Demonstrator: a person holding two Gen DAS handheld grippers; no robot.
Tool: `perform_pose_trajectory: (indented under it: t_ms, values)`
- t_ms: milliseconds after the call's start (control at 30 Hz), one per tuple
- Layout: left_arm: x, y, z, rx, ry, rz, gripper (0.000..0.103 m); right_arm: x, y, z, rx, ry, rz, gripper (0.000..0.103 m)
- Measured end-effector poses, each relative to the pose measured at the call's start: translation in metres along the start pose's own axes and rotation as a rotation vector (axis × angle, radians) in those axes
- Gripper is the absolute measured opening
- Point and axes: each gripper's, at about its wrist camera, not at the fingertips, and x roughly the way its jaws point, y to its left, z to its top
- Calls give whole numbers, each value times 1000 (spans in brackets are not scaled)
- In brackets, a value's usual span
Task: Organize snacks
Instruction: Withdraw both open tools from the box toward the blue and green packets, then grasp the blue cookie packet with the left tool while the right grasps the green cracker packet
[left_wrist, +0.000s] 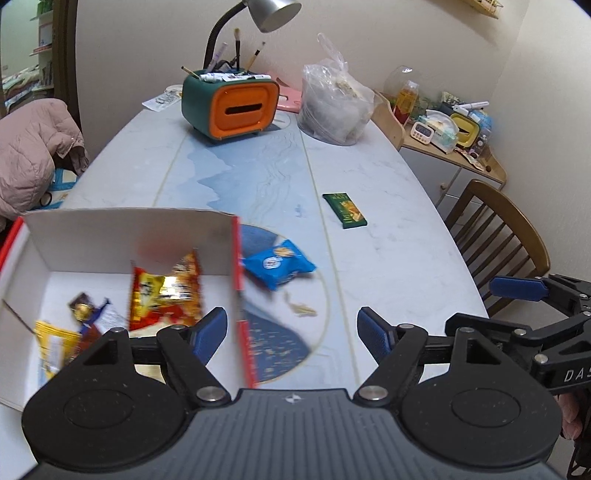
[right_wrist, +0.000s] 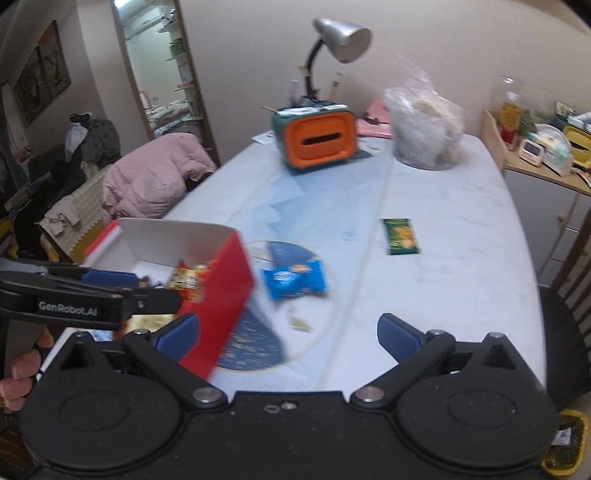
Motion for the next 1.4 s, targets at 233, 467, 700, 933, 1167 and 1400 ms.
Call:
perform_pose_trajectory:
  t_ms: [233, 467, 700, 933, 1167, 1400]
  values:
    - [28, -51, 6, 15, -4, 37, 77, -8, -64, 2, -21, 10, -20, 103]
    - [53, -86, 27, 109, -27, 41, 77, -4, -113, 18, -52, 19, -24, 103]
    - [100, -78, 61, 211, 85, 35, 77, 24, -145, 36, -60, 32, -18, 103]
    - [161, -63, 82, 313, 325, 12, 77, 72, -162, 48, -62, 76, 0, 103]
    - [206, -60, 74, 439, 477, 87, 77, 129, -177, 62, -44, 121, -7, 103]
    - [242, -45, 76, 448, 588, 93, 77, 181, -180, 73, -47, 160, -6, 103]
